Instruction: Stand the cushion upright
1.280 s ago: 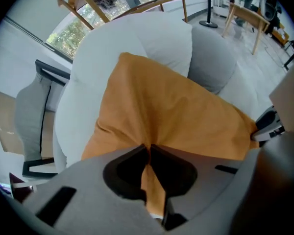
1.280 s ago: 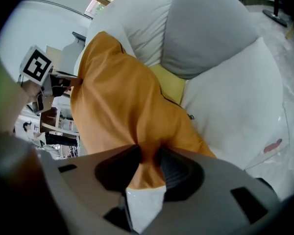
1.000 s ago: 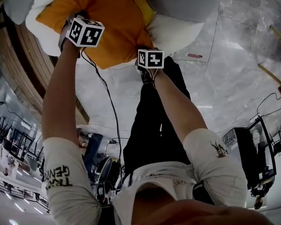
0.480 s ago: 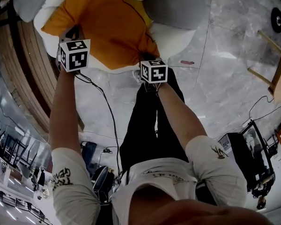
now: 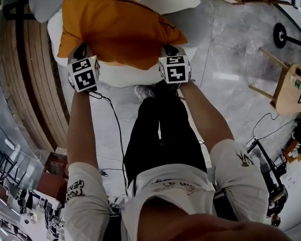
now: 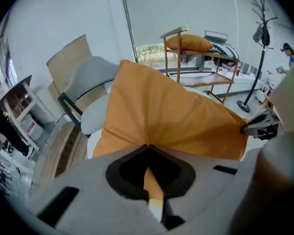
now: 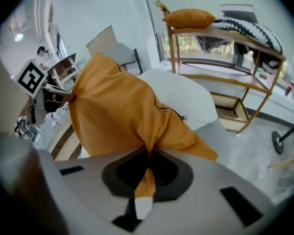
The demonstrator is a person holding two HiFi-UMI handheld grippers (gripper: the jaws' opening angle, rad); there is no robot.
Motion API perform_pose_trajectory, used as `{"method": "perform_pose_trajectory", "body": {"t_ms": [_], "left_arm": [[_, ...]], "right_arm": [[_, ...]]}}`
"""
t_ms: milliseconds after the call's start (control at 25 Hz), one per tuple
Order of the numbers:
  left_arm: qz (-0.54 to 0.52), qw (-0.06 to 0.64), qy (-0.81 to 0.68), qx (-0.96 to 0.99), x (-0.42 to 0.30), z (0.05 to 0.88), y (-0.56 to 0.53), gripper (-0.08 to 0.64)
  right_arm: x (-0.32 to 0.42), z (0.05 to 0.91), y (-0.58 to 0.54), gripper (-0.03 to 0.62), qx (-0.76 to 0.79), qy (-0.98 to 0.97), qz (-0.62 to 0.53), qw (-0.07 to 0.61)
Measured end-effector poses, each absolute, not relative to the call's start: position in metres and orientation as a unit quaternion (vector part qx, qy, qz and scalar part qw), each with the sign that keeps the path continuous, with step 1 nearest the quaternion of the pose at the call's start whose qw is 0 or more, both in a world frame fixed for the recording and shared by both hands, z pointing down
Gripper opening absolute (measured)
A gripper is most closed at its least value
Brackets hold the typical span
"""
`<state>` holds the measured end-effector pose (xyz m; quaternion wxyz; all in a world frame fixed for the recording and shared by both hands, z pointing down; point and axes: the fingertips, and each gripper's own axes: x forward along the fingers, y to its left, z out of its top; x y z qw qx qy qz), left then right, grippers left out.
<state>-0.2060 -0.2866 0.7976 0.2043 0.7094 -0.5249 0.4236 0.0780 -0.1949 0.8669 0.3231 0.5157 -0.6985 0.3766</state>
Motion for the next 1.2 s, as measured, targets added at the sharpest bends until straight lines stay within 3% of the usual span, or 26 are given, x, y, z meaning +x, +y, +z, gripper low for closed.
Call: {"method": "perform_pose_trajectory", "body": {"t_ms": [400,600,1200], "left_arm": [[0.334,0.275,-0.574,0.695,-0.211,0.806,-0.277,0.021],[0.338,0.277,-0.559,0.705,-0.209,0.831,-0.291,0.022],[0.349,0.31,-0.569,0.677,-0.224,0.917,-0.308,0.021]], "right_arm": [[0.092,0.802,-0.292,0.034,0.493,-0.743,0.217,0.397],[0.089,0.802,-0.331,0.034,0.487,-0.748,0.161,0.422],[0.068,0.856,-0.372,0.034,0.463,-0.767,0.132,0.424]]}}
